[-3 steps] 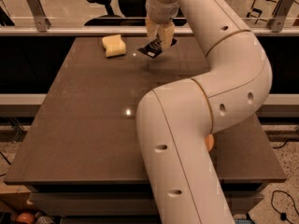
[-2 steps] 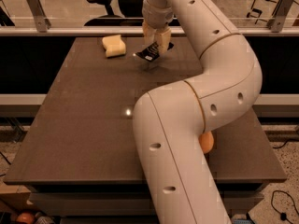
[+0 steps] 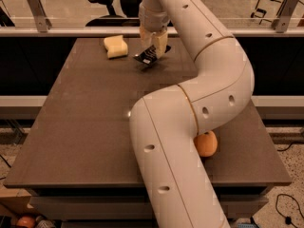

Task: Move rxbar chocolate near sponge

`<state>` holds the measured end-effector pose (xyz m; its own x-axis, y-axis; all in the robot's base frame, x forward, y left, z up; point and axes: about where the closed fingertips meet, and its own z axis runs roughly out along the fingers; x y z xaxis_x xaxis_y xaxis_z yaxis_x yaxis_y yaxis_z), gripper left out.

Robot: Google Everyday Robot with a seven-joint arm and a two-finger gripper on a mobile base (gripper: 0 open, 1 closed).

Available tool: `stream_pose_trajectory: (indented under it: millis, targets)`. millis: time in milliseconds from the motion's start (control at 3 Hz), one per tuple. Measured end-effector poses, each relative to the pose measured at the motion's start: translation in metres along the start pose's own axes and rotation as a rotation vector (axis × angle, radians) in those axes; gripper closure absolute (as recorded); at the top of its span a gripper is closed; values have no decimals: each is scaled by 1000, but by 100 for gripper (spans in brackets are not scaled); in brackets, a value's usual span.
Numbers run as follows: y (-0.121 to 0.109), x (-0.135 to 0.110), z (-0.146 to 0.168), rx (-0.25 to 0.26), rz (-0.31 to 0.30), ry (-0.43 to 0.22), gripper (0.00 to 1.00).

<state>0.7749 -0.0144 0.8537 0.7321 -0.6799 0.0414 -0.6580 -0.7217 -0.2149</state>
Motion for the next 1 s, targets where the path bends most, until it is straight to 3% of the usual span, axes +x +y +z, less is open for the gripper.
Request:
stream_pose_trajectory:
  millis: [333,1000]
  targets:
    - [0,0,0,1,0,0,100]
    - [-16,7,9,51,0,20,58]
